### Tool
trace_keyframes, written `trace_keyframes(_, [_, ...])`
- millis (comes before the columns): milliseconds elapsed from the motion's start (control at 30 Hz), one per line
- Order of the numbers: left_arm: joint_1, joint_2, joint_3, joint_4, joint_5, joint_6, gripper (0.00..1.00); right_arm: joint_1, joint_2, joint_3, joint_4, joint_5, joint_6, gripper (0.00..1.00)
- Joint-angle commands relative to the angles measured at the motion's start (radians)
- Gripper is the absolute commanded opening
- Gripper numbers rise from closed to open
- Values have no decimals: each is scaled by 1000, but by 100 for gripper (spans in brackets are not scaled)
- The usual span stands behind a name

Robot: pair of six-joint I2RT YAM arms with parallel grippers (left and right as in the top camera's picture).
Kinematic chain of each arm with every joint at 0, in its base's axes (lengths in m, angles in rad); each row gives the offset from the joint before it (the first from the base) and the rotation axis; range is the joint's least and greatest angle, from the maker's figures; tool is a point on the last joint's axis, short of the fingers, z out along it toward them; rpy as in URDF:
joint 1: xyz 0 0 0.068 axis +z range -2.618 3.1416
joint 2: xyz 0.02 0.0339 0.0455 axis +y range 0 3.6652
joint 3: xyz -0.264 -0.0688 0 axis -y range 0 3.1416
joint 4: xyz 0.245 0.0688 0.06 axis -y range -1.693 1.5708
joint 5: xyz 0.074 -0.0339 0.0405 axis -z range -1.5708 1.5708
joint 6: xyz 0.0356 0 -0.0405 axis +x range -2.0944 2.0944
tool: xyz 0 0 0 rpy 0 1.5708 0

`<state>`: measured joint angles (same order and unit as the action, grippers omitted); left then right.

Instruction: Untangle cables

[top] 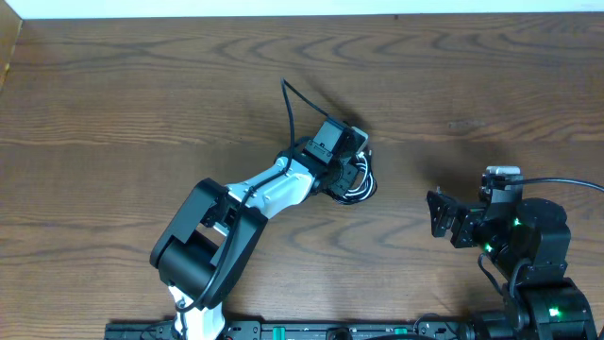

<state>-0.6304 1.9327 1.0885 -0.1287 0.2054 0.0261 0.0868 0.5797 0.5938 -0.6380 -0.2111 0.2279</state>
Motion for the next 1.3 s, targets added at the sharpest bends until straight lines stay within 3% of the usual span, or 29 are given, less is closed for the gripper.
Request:
trace_keyframes(0, [-2,17,-11,-12,12,-4,21,6,-4,20,-6,-9,11,99])
trace_keyframes(67, [-2,8,-11,-13,12,-5,8,6,-4,18,-10,-8,11,99])
trace_keyframes(367, [-2,-155,-11,-138,132,-135,8,6,-3,-3,-9,-14,11,99])
trace_keyframes(600, [-2,-290,-11,-249,264,-158,8,6,27,-9,-9,-88,11,94])
trace_keyframes(800, [-2,-328,-11,-253,390,-171,7,6,115,-9,-16,-150,11,93])
trace_keyframes(1033, [-2,-328,-11,-255,398,-284,8,6,278,-9,16,-312,11,93])
trace_keyframes(1100, [-2,-328,-11,-252,424,-299,7,6,341,-9,44,-370,11,90])
trace_keyframes(1267, [-2,-328,-11,-213,568,-299,7,6,462,-9,97,-438,12,68])
